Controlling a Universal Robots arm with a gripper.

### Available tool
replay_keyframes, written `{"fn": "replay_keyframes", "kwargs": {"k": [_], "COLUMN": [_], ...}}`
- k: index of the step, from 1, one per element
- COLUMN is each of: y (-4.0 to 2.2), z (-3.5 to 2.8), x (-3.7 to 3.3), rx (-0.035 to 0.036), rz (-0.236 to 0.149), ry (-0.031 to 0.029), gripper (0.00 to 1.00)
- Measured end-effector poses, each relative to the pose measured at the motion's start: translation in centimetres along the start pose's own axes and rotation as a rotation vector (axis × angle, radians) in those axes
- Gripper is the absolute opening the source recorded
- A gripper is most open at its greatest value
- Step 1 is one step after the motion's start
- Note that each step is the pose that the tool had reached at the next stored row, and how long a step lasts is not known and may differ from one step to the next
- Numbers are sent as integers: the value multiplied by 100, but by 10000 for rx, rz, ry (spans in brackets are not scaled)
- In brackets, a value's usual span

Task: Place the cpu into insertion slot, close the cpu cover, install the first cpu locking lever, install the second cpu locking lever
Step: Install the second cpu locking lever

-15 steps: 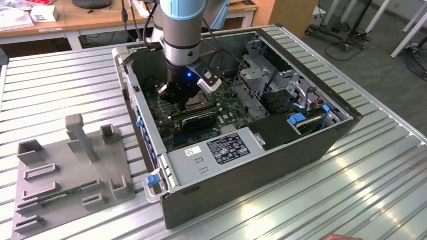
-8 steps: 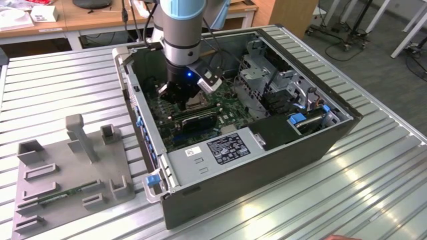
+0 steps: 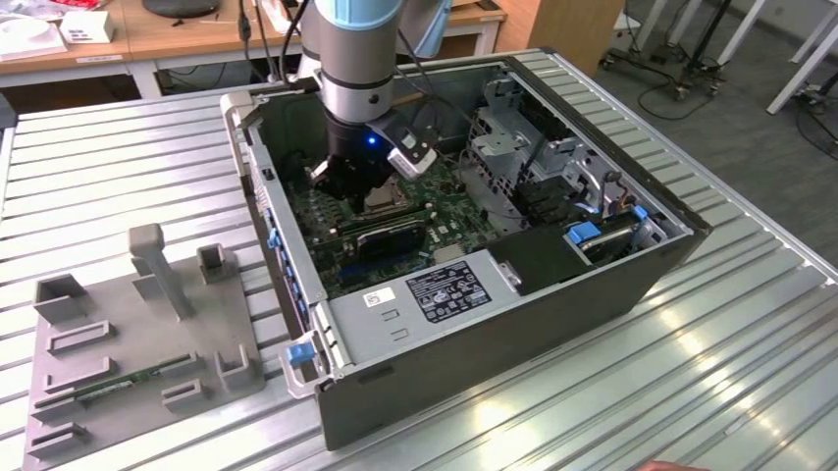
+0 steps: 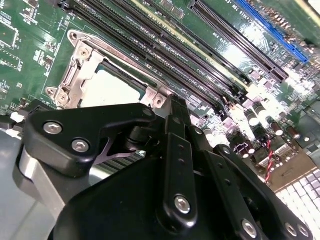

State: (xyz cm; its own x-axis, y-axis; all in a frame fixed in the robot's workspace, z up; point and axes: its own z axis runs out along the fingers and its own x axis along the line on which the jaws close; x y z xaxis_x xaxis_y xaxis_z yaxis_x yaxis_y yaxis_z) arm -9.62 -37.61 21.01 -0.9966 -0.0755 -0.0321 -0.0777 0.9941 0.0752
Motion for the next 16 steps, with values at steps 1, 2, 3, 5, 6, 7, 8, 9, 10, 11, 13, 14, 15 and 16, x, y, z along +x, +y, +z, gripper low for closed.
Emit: {"fn": "replay_keyframes", "kwargs": {"k": [1,2,3,5,6,7,8,9,10,11,13,14,15,16], "y": [1,2,3,4,5,6,7,9,10,11,13,14,15,17], "z": [-12,-24,-36,-60,-73,-88,-101,-116,-131,-145,-175,-190,-206,-223], "x": [-1,-1,-2,-4,-5,-6,-7,-8,-9,-10,-11,-12,-14,-15], "rx": [8,17,25,41,51,61,70,80,91,102,120,127,134,144], "rz": [1,2,5,9,11,12,12,13,13,13,14,15,16,16], "ry": [1,1,1,3,4,5,5,6,7,8,9,10,10,11], "gripper": [11,11,11,11,11,11,11,11,11,11,11,11,11,11]}}
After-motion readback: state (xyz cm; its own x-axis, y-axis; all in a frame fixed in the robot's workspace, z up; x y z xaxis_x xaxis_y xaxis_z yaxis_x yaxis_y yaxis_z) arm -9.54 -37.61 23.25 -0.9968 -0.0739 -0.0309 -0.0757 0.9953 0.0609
